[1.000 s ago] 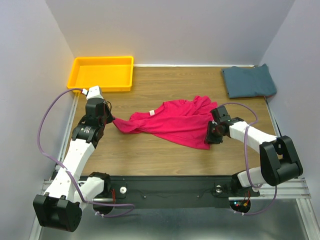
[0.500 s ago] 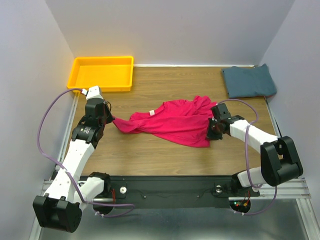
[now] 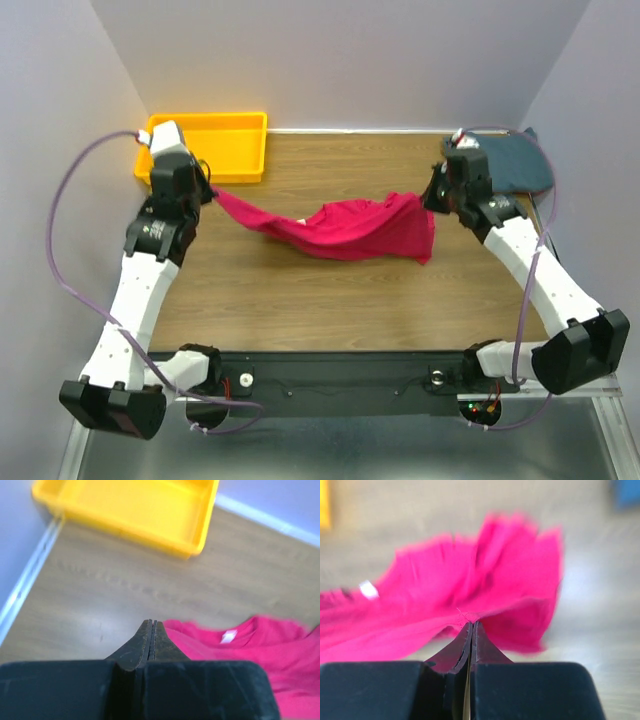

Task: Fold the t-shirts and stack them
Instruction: Flatten the tshirt out

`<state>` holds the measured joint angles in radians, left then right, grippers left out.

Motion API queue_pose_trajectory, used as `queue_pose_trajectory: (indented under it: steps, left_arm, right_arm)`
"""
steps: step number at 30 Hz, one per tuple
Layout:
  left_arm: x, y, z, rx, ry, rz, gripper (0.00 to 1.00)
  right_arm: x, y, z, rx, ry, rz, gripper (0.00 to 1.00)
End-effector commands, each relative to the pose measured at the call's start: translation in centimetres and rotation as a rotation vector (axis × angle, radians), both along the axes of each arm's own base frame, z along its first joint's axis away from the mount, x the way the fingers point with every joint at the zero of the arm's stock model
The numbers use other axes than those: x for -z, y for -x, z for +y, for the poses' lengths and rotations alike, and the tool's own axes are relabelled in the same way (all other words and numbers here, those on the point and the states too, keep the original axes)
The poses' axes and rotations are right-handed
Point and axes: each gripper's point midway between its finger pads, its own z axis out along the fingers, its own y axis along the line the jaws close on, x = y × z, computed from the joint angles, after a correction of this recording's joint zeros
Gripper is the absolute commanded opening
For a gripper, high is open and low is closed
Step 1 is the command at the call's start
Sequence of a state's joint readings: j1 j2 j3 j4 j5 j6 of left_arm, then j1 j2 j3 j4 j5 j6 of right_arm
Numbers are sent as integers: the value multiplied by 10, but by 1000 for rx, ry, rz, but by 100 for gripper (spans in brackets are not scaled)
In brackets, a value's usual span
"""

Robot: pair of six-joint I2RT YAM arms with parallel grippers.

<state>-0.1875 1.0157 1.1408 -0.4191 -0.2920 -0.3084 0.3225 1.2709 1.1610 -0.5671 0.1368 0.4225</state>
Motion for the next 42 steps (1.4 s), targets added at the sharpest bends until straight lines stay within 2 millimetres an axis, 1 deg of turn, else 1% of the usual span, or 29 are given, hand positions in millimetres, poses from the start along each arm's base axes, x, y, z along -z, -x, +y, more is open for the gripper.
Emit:
queue_pose_trajectory:
  steps: [1, 2, 3, 4, 5, 6, 7, 8, 9, 10, 13, 14, 17, 18, 20, 21, 23, 25, 26, 29, 31, 35, 36, 37, 38, 39, 40, 41, 42]
  left_arm:
    - [-124, -22, 12, -73, 19, -276, 0]
    - [-142, -24, 13, -84, 27, -313, 0]
    - [-153, -30, 14, -92, 31, -330, 0]
    - [-193, -23, 17, -105, 47, -416, 0]
    - [-206, -26, 18, -112, 51, -438, 0]
    - [-223, -23, 19, -114, 53, -474, 0]
    - [-239, -19, 21, -118, 51, -511, 0]
    - [-269, -9, 23, -115, 57, -580, 0]
    - [-283, -2, 24, -114, 56, -613, 0]
    - [-306, 10, 26, -110, 54, -672, 0]
    - [-334, 38, 30, -99, 50, -764, 0]
    - [-347, 57, 33, -98, 49, -813, 0]
    - [-357, 82, 34, -79, 49, -873, 0]
    - [-365, 101, 36, -76, 50, -909, 0]
    - [-371, 119, 36, -54, 44, -938, 0]
    - [-376, 134, 37, -47, 43, -965, 0]
    - [-384, 156, 36, -16, 42, -1000, 0]
    - [-389, 169, 34, 6, 35, -1019, 0]
    - [-392, 178, 33, 21, 35, -1030, 0]
    - [-392, 181, 32, 34, 24, -1019, 0]
    - [-386, 172, 31, 34, 16, -989, 0]
    - [-356, 131, 27, 26, -20, -865, 0]
    - [-338, 108, 24, 30, -41, -801, 0]
    - [-327, 95, 23, 28, -54, -766, 0]
    - [-304, 74, 20, 29, -69, -704, 0]
    - [-287, 55, 18, 33, -89, -656, 0]
    - [-272, 41, 16, 34, -101, -618, 0]
    - [-243, 18, 13, 34, -114, -560, 0]
    - [-222, -1, 11, 35, -129, -511, 0]
  right_arm:
    - [-110, -42, -18, 84, 91, -273, 1]
    - [-126, -47, -22, 100, 104, -309, 1]
    - [-171, -51, -29, 144, 103, -404, 1]
    - [-183, -57, -32, 150, 132, -427, 1]
    - [-225, -55, -39, 185, 126, -515, 0]
    - [-221, -58, -42, 191, 152, -506, 1]
    - [-252, -56, -45, 198, 159, -571, 0]
    - [-268, -53, -49, 212, 167, -603, 0]
    - [-280, -51, -52, 217, 171, -629, 1]
    - [-304, -42, -57, 224, 172, -682, 1]
    - [-330, -25, -60, 208, 172, -746, 1]
    - [-341, -11, -61, 189, 158, -778, 1]
    - [-352, 11, -61, 141, 155, -822, 1]
    - [-357, 28, -60, 107, 140, -848, 0]
    - [-359, 43, -60, 76, 138, -871, 0]
    - [-362, 59, -61, 52, 128, -895, 0]
    - [-366, 75, -63, 31, 131, -924, 1]
    - [-372, 95, -67, 19, 125, -959, 1]
    - [-374, 99, -68, 17, 128, -969, 1]
    - [-379, 114, -72, 19, 117, -994, 1]
    - [-373, 112, -71, 17, 122, -982, 0]
    - [-352, 98, -72, 31, 148, -922, 1]
    - [-334, 86, -69, 30, 163, -876, 1]
    - [-325, 79, -71, 46, 180, -847, 1]
    - [-314, 71, -70, 50, 192, -818, 0]
    - [-292, 55, -67, 46, 216, -759, 0]
    - [-279, 46, -68, 62, 234, -721, 1]
    - [-267, 37, -68, 73, 248, -687, 1]
    - [-241, 19, -67, 83, 285, -615, 1]
